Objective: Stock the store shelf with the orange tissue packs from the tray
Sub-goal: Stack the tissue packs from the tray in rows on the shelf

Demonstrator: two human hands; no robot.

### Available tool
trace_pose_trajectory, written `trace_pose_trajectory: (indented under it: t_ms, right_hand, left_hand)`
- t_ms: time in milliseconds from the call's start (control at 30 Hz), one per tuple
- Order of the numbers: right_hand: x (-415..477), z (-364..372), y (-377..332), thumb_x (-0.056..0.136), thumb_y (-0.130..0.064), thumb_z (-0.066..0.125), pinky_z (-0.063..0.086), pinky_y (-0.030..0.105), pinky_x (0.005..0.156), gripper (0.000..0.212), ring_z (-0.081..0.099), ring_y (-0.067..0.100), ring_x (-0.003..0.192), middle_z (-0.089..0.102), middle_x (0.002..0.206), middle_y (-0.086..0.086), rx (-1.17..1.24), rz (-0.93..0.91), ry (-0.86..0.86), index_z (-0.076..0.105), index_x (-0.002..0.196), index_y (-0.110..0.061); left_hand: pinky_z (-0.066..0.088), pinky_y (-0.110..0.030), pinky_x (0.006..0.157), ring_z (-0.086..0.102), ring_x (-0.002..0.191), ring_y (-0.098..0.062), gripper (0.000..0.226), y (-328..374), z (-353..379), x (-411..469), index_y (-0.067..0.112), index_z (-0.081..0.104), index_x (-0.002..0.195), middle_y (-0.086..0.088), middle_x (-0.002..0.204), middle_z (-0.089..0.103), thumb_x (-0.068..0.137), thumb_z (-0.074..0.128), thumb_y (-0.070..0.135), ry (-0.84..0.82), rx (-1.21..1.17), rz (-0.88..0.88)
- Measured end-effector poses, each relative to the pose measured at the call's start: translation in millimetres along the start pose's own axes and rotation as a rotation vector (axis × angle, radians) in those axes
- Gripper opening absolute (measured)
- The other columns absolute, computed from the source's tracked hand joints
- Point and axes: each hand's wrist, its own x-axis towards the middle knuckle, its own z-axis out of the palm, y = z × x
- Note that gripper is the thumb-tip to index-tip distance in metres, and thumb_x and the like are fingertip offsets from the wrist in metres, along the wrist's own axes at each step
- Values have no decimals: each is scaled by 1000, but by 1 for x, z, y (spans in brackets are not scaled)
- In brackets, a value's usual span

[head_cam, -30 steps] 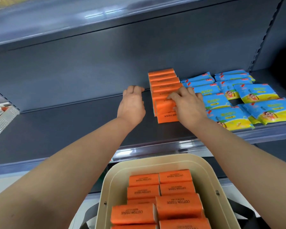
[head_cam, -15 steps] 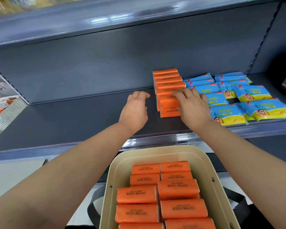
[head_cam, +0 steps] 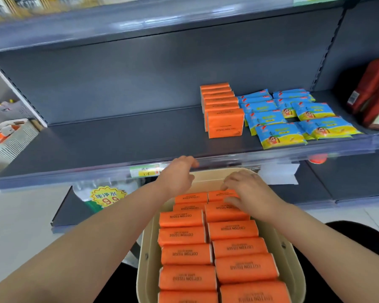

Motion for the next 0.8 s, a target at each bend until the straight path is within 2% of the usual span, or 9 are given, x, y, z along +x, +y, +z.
trace_pose_trajectory:
  t_ms: [67, 167, 333, 433, 567, 667, 800]
  right_hand:
    - [-6, 4, -4, 88, -48, 57, 33, 35, 102, 37, 42, 13, 123, 53, 127, -11, -6, 3, -81, 57, 122, -33]
    - [-7, 9, -7, 86, -51, 58, 33, 36, 103, 45, 42, 15, 124, 51, 131, -10, -17, 28, -167, 52, 127, -34]
    - [-4, 16, -13, 90, -45, 54, 36, 39, 101, 48, 46, 19, 121, 52, 132, -5, -34, 60, -281, 45, 135, -31]
    - [-3, 21, -13, 95, -36, 47, 37, 40, 98, 39, 48, 20, 119, 55, 129, -2, -39, 91, -270, 46, 134, -30]
    - [-2, 24, -12, 95, -36, 48, 37, 40, 97, 43, 47, 20, 118, 53, 128, -1, -64, 101, -286, 42, 137, -29]
    - [-5, 19, -10, 94, -33, 50, 38, 38, 98, 44, 47, 19, 119, 54, 128, -3, -65, 110, -191, 43, 137, -32]
    - [-12, 9, -3, 94, -33, 51, 35, 35, 99, 44, 47, 17, 120, 53, 129, -7, -59, 132, -52, 42, 137, -34]
  left_hand:
    - [39, -25, 99, 49, 122, -18, 37, -1, 6, -10, 15, 51, 129, -2, 133, 52, 93, 52, 8, -45, -28, 1]
    - [42, -26, 97, 51, 120, -15, 35, -3, 10, -22, 18, 51, 128, 2, 132, 54, 94, 52, 12, -118, -44, -14]
    - [43, -26, 94, 54, 114, -16, 31, -11, 14, -36, 18, 56, 123, 1, 125, 59, 93, 59, 22, -278, -3, -42]
    - [44, -30, 97, 54, 115, -17, 33, -19, 16, -42, 20, 57, 122, 1, 125, 58, 91, 62, 31, -377, 4, -86]
    - [42, -31, 101, 51, 119, -20, 47, -23, 14, -49, 16, 53, 130, -3, 133, 53, 89, 64, 33, -468, 29, -109]
    - [40, -31, 103, 48, 123, -22, 48, -24, 16, -52, 14, 49, 135, -4, 136, 50, 90, 61, 29, -518, 83, -95]
    - [38, -32, 100, 47, 123, -22, 43, -26, 25, -49, 16, 46, 136, -5, 137, 50, 95, 51, 28, -482, 136, -91]
